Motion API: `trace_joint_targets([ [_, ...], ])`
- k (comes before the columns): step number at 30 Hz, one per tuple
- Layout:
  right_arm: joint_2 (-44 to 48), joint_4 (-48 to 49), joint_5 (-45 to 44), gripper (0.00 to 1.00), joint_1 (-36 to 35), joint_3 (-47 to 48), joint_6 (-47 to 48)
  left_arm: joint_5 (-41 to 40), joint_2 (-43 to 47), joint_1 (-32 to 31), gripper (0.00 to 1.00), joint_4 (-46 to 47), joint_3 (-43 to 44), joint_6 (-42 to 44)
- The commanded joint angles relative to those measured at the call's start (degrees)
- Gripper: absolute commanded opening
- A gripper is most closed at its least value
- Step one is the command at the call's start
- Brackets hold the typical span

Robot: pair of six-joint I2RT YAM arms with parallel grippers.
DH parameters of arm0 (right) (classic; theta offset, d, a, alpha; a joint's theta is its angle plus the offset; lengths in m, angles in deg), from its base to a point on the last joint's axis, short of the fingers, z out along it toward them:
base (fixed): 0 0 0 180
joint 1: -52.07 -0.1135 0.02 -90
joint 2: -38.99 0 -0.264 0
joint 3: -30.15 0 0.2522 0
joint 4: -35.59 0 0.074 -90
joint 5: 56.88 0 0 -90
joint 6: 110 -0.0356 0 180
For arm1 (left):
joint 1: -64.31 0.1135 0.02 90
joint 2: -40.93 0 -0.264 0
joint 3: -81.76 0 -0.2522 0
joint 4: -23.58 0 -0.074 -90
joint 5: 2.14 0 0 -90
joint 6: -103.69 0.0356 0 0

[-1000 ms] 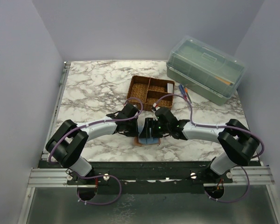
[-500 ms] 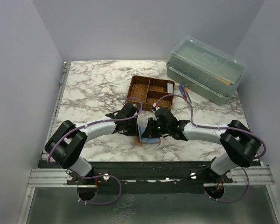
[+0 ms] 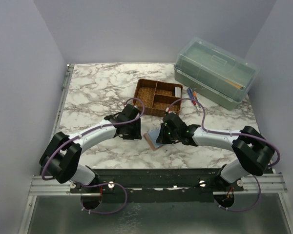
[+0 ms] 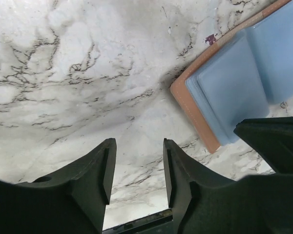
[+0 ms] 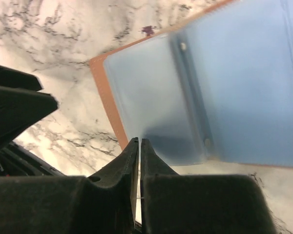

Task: Put the credit cards into the card holder
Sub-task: Open the card holder at the center of the board.

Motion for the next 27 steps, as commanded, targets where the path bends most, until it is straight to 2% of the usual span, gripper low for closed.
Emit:
trace_joint_targets([
  [1, -0.27, -4.09, -4.43, 0.07, 0.25, 0.25, 0.65, -2.59, 2.39, 0.27, 0.51, -4.31, 2.86, 2.04],
  [5, 0.62, -3.63, -4.72, 0.07, 0.25, -0.09, 1.19, 0.9, 2.83, 0.27, 0.57, -4.03, 4.78, 0.97],
  [9, 1.58, -3.09, -3.82, 0.23, 0.26, 0.5, 5.69, 7.4, 1.31, 0.32, 0.56, -0.05, 5.53, -0.85],
  [11, 2.01, -3.46, -3.82, 0.33, 0.25, 1.16, 8.85, 10.08, -0.16, 0.28, 0.52, 2.18, 5.2, -2.47],
  [14, 3.57, -3.49, -5.21, 0.46, 0.26, 0.98, 12.35, 11.73, -1.77, 0.27, 0.5, 4.81, 3.91, -4.72],
  [20, 3.49, -0.45, -5.09, 0.65, 0.22, -0.15, 19.33, 14.03, -2.92, 0.29, 0.51, 9.33, 0.36, -8.79],
  [27, -2.2, 2.96, -2.87, 0.72, -0.01, -0.01, 23.7, 12.96, -2.58, 0.77, 0.5, 10.17, -1.14, -9.93],
])
